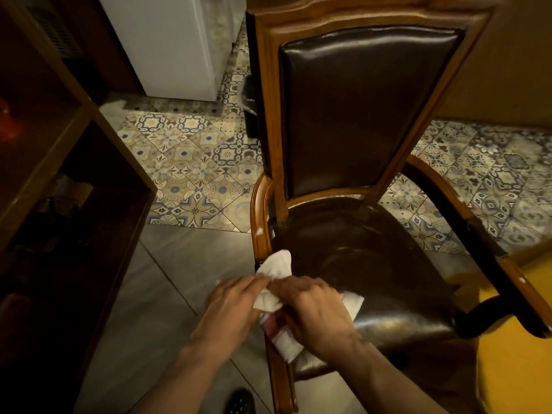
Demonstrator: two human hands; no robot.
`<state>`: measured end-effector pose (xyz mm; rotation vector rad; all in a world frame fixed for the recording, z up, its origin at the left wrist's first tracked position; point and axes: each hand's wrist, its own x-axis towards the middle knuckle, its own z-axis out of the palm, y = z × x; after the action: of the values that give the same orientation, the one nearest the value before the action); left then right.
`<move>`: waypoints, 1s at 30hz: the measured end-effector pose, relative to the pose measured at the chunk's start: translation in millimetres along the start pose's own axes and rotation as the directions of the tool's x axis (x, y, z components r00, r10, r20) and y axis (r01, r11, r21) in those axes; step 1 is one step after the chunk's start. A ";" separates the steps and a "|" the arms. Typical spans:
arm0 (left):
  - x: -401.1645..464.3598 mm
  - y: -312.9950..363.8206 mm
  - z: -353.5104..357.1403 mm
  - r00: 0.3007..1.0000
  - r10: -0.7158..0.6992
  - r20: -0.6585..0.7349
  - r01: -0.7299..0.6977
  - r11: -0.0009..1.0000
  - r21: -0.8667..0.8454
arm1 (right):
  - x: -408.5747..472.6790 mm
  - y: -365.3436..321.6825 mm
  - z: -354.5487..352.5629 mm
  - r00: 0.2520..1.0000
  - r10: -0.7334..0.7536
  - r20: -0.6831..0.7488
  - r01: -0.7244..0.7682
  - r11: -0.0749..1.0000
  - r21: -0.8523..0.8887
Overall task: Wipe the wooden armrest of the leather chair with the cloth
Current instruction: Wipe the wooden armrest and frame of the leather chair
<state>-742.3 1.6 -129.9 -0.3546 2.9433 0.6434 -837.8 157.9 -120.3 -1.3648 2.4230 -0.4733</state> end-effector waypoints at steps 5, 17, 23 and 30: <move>44.4 -35.1 -3.7 0.998 0.035 -0.047 -0.035 0.999 -0.001 | 54.2 5.4 -1.9 0.999 0.026 -0.034 -0.029 0.995 -0.093; 111.3 -93.6 14.9 0.991 0.118 -0.056 -0.123 0.987 -0.104 | 132.6 41.7 10.6 0.996 0.093 0.008 -0.093 0.996 -0.007; 153.5 -108.0 -2.1 0.989 0.139 -0.049 -0.143 0.984 -0.103 | 171.5 47.9 1.4 0.993 0.115 -0.006 -0.115 0.993 -0.015; 197.4 -123.7 -13.2 0.989 0.141 -0.033 -0.144 0.985 -0.097 | 211.3 61.7 -5.9 0.986 0.167 -0.014 -0.167 0.986 -0.019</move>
<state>-903.1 -153.3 -197.6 -0.1622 2.9884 0.8110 -991.1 6.6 -165.5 -1.1561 2.5319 -0.4168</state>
